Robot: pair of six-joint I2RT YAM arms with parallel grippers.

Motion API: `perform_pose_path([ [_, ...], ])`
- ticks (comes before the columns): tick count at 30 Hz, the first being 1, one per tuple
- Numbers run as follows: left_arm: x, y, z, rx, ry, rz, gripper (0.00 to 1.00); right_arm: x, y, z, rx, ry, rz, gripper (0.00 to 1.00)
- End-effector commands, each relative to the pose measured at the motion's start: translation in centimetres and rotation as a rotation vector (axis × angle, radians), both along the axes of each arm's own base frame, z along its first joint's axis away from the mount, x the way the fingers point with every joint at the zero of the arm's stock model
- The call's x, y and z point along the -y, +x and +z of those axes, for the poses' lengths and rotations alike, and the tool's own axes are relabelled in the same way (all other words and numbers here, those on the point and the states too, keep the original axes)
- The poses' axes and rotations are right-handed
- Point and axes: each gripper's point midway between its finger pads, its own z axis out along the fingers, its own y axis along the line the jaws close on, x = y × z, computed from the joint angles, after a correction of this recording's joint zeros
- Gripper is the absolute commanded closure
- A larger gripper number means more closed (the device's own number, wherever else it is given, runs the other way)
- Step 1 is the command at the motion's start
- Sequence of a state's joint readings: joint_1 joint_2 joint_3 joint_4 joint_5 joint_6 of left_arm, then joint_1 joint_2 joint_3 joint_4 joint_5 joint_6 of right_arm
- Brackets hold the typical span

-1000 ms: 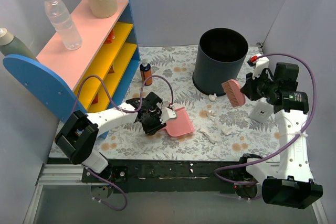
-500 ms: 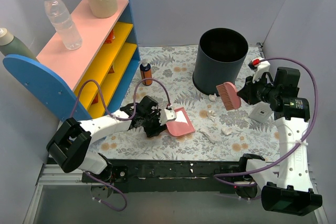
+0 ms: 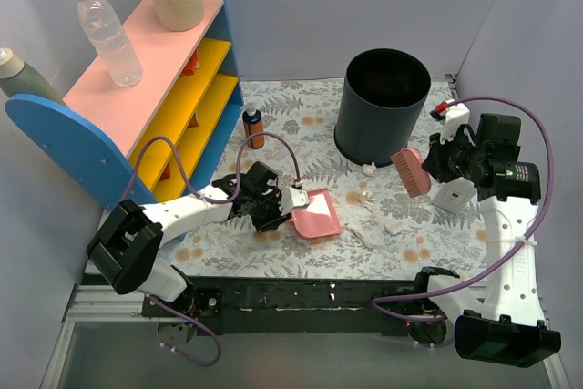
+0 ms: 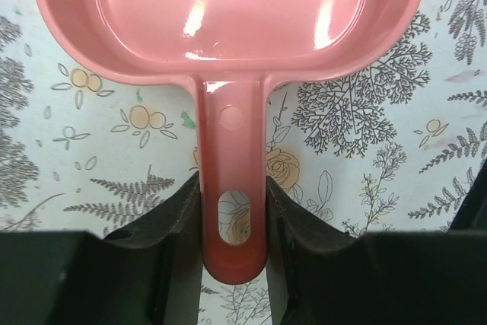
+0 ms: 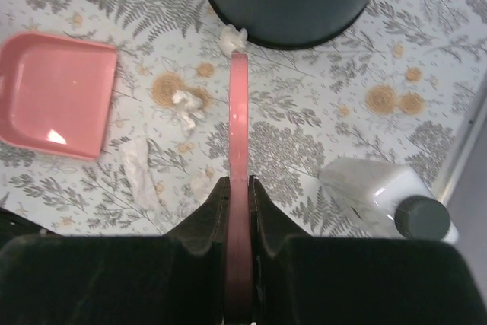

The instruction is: Sweep away the paper scraps from the table

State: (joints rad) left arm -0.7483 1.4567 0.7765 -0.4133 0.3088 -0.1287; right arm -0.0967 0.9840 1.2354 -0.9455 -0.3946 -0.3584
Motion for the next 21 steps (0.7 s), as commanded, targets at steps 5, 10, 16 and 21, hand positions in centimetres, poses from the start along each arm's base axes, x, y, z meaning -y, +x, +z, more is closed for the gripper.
perform_pose_path([
  [5, -2.6, -1.6, 4.5, 0.026, 0.086, -0.153, 1.0, 4.7, -3.0, -1.9, -0.093, -0.251, -0.118, 0.99],
  [10, -4.3, -2.3, 3.9, -0.024, 0.196, -0.197, 1.0, 4.1, -3.9, -5.3, -0.196, -0.214, -0.112, 0.99],
  [16, -3.1, -1.2, 3.7, -0.028, 0.219, -0.18, 1.0, 4.4, -3.5, -9.3, -0.274, -0.228, -0.133, 0.99],
  [21, -1.8, -0.6, 2.8, -0.021, 0.259, -0.153, 1.0, 2.6, -3.2, -12.0, -0.316, -0.221, -0.064, 0.99],
])
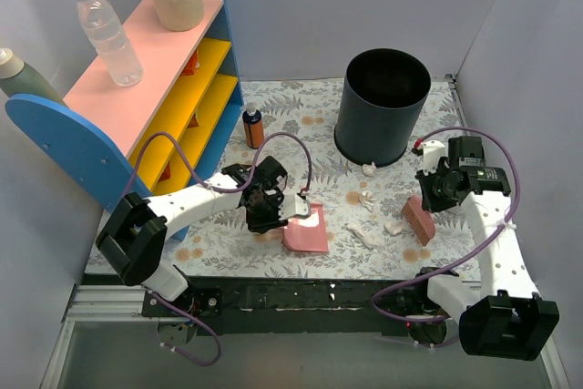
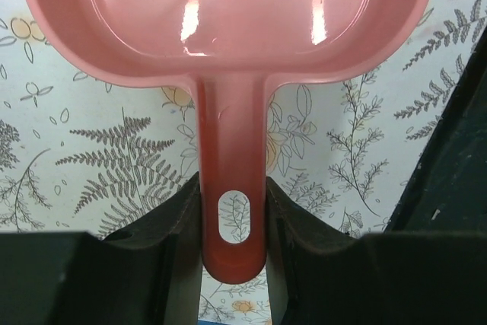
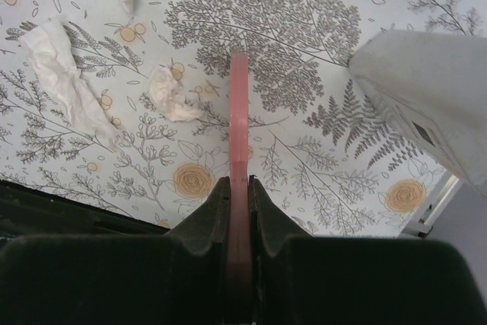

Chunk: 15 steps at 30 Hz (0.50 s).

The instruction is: Sweep away the paper scraps from the table

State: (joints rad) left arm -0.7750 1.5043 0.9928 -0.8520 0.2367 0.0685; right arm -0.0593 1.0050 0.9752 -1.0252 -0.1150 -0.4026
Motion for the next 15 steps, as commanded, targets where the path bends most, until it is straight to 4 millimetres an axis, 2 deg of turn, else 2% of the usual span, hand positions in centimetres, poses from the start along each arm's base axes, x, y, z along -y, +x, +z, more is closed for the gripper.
perform_pose_path([
  [1, 1.6, 1.1, 0.3, 0.045, 0.011, 0.018, 1.0, -1.9, 1.5, -1.1, 0.039, -0.002, 0.065, 0.99],
  [5, 2.9, 1.1, -0.3, 0.05, 0.026, 0.029, 1.0, -6.3, 1.5, -1.6, 0.043, 0.011, 0.261, 0.99],
  [8, 4.2, 1.1, -1.2, 0.045, 0.036, 0.035, 1.0, -9.0, 2.5, -1.1, 0.049, 0.072, 0.311, 0.99],
  [9, 4.9, 1.5, -1.0, 0.05, 0.024, 0.045, 1.0, -10.0, 2.9, -1.3, 0.017, 0.119, 0.297, 0.99],
  [10, 5.5, 1.4, -1.6, 0.025, 0.028, 0.066, 1.0, -12.1, 2.8, -0.4, 0.003, 0.232, 0.324, 0.99],
  [13, 7.2, 2.4, -1.0, 0.025, -0.004, 0.106, 1.0, -16.1, 2.6, 1.8, -0.053, 0.463, 0.345, 0.99],
  [15, 7.7, 2.6, -1.1, 0.016, -0.006, 0.138, 1.0, -17.0, 3.0, 3.3, -0.054, 0.516, 0.348, 0.99],
])
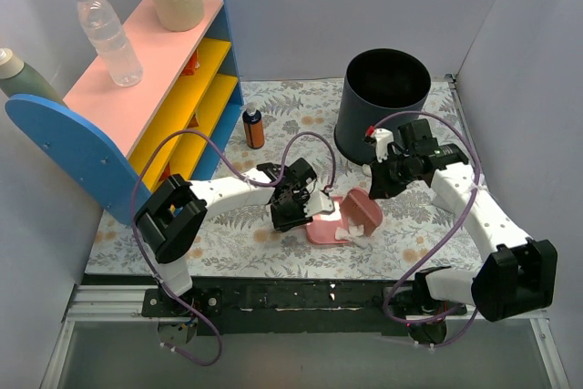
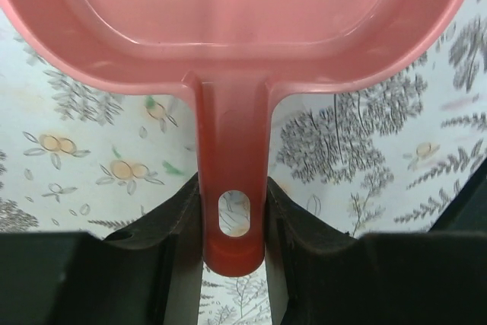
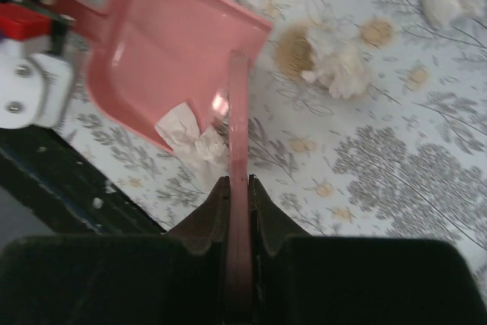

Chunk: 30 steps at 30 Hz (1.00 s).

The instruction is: Sweep away the paper scraps from the table

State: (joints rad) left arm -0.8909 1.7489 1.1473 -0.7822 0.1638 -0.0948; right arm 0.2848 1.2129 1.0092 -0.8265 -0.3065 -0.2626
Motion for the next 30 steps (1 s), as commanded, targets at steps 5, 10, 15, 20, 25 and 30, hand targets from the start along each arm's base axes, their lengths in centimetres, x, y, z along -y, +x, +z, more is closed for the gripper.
perform_pose_path([
  [5, 2.2, 2.5, 2.3, 0.071, -0.067, 0.111, 1.0, -4.8, 1.3, 8.9, 0.046, 0.311, 0.052, 0.99],
  [10, 0.1, 3.0, 3.1, 0.068, -0.038, 0.156, 1.0, -2.1, 5.4, 12.3, 0.291, 0.161, 0.017, 0.99],
  [15, -1.7, 4.1, 3.8, 0.071, -0.005, 0.192, 1.0, 0.1, 9.0, 11.5, 0.412, -0.005, -0.007, 0.99],
  [20, -1.9, 4.2, 3.3, 0.059, 0.017, 0.185, 1.0, 0.9, 10.2, 7.9, 0.455, -0.172, 0.028, 0.99],
  [25, -0.3, 5.0, 3.1, 0.044, -0.005, 0.191, 1.0, 0.5, 8.6, 3.4, 0.412, -0.262, 0.078, 0.99],
  [30, 1.8, 6.2, 1.8, 0.033, -0.01, 0.18, 1.0, -4.4, 5.0, 1.9, 0.274, -0.037, 0.137, 0.99],
])
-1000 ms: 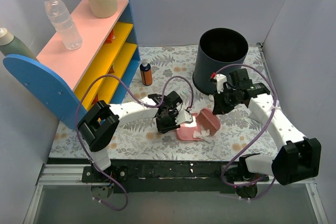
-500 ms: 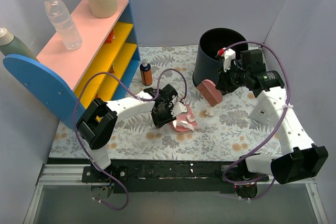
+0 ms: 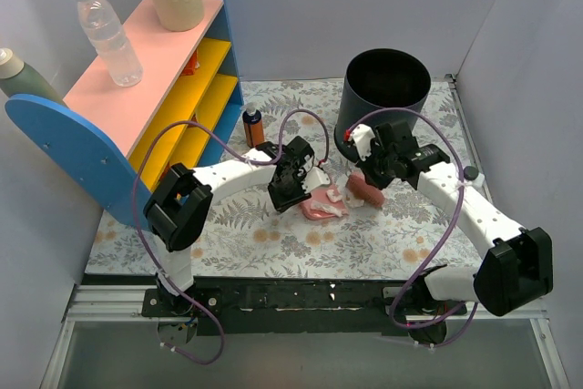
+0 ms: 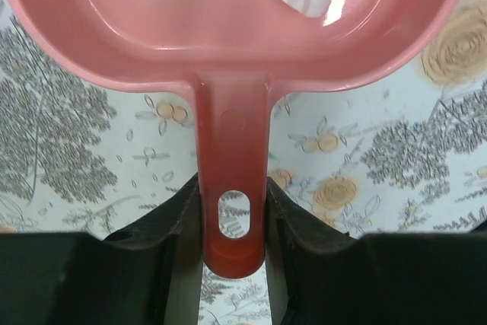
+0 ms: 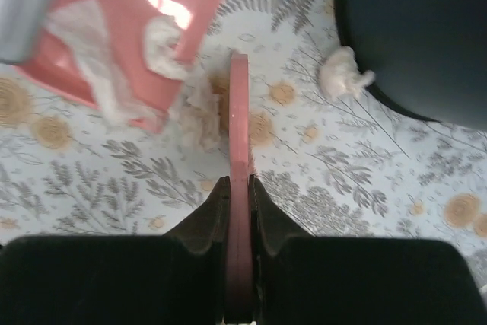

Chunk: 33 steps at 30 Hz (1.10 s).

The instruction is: Sweep away the paper scraps from the table

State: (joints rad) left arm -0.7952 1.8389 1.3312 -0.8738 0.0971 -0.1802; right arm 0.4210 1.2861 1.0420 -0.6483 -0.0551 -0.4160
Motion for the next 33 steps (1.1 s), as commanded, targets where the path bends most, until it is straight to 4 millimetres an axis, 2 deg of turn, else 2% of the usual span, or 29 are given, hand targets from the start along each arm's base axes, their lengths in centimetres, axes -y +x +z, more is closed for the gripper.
perform_pose_path([
  [1, 2.8, 1.4, 0.0, 0.015, -0.053, -0.021, 1.0, -5.6, -1.3, 2.7, -0.077, 0.306, 0.053, 0.99],
  [3, 3.6, 2.1, 0.2, 0.027, -0.066, -0.029, 1.0, -7.0, -0.8, 6.0, -0.105, 0.464, 0.054, 0.99],
  [4, 3.8, 2.2, 0.0, 0.026, -0.067, -0.03, 1.0, -8.2, -1.5, 7.7, -0.154, 0.561, 0.068, 0.99],
  [7, 4.3, 2.7, 0.3, 0.041, -0.081, -0.034, 1.0, -7.7, -0.6, 9.9, -0.119, 0.578, 0.059, 0.99],
  [9, 4.1, 2.7, 0.4, 0.039, -0.073, -0.036, 1.0, -6.5, 0.2, 9.9, -0.052, 0.51, 0.053, 0.99],
  [11, 3.9, 2.6, 0.6, 0.035, -0.066, -0.033, 1.0, -4.3, 1.7, 9.5, 0.038, 0.411, -0.007, 0.99],
  [14, 3.3, 2.4, 1.0, 0.031, -0.065, -0.022, 1.0, -1.6, 3.0, 9.2, 0.145, 0.275, -0.057, 0.99],
  [18, 2.4, 1.8, 1.1, 0.023, -0.043, -0.02, 1.0, 1.9, 4.7, 7.6, 0.258, 0.047, -0.059, 0.99],
  [21, 2.1, 1.7, 1.3, 0.022, -0.038, -0.019, 1.0, 3.4, 5.9, 6.5, 0.316, -0.066, -0.074, 0.99],
  [23, 2.1, 1.6, 1.3, 0.02, -0.035, -0.018, 1.0, 3.6, 6.1, 5.8, 0.325, -0.101, -0.067, 0.99],
  [26, 2.0, 1.7, 1.1, 0.025, -0.033, -0.019, 1.0, 4.2, 5.8, 3.8, 0.307, -0.171, -0.046, 0.99],
  [29, 2.3, 2.1, 0.9, 0.039, -0.037, -0.014, 1.0, 2.2, 4.2, 2.1, 0.22, -0.098, 0.036, 0.99],
  [30, 2.4, 2.2, 0.9, 0.039, -0.04, -0.013, 1.0, -1.0, 2.5, 2.8, 0.148, 0.049, 0.151, 0.99],
  [31, 2.4, 2.1, 0.7, 0.031, -0.036, -0.009, 1.0, -2.7, 1.3, 3.7, 0.095, 0.153, 0.203, 0.99],
  [32, 2.5, 2.2, 0.8, 0.032, -0.037, -0.007, 1.0, -4.5, 0.1, 5.4, 0.034, 0.29, 0.227, 0.99],
  [33, 2.4, 2.2, 0.8, 0.033, -0.034, -0.005, 1.0, -7.2, -2.1, 7.7, -0.046, 0.484, 0.325, 0.99],
])
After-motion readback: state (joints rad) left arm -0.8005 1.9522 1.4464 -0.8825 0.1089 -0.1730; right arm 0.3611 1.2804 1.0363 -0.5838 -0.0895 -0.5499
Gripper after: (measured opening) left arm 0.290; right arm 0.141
